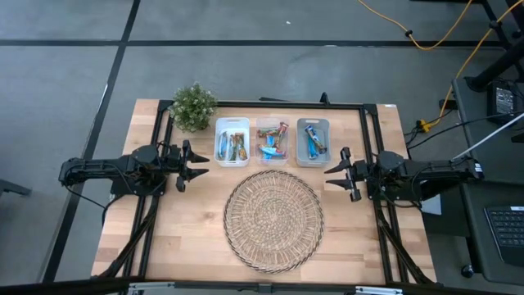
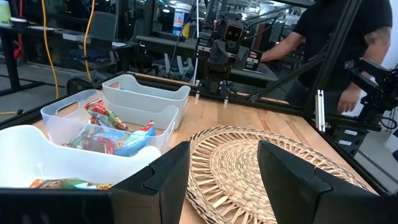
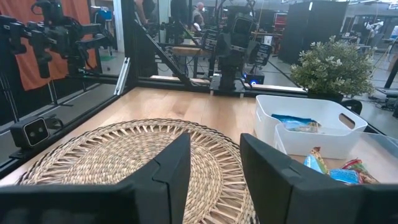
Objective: Pick and place Granola Bars by type
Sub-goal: Return to Home Position
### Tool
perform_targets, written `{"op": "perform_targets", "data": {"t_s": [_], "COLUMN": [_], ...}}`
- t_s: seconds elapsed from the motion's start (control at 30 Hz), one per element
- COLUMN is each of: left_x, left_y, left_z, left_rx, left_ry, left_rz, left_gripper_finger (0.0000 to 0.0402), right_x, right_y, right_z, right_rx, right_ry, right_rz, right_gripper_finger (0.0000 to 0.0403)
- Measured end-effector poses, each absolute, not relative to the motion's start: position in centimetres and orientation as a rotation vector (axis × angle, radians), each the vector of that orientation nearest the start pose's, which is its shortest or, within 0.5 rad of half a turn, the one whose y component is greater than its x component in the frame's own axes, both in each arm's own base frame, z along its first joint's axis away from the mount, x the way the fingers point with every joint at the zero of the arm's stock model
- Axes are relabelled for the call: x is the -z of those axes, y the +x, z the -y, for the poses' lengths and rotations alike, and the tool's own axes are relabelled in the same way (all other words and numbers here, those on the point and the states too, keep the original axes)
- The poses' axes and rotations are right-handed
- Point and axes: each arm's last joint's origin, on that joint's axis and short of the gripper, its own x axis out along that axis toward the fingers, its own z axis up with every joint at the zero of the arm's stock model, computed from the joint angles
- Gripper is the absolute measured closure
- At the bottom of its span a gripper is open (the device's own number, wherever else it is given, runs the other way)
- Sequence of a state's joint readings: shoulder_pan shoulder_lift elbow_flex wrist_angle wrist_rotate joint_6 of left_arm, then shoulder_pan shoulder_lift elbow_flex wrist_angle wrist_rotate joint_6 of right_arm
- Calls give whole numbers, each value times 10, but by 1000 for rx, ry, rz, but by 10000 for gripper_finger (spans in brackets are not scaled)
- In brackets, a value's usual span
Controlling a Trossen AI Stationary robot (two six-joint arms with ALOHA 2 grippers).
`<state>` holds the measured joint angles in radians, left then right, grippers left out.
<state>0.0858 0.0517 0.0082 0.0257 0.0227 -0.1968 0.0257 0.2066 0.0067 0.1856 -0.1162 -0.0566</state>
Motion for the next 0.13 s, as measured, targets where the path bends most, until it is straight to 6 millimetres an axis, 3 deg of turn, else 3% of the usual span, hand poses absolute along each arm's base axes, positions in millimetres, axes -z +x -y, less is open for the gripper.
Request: {"op": "perform_targets", "data": {"t_s": [0.13], "left_x": [-165], "left_y": [100], "left_z": [-8], "left_rx": [-64], "left_ry": [-198], "left_rz": [-11], "left_gripper_finger": [219], "right_x": [-166], "right_y": [110], "right_z": [-6], "right_rx": [-142], "right_ry": [-56], "right_rz": [-10], "right_gripper_finger": [260]}}
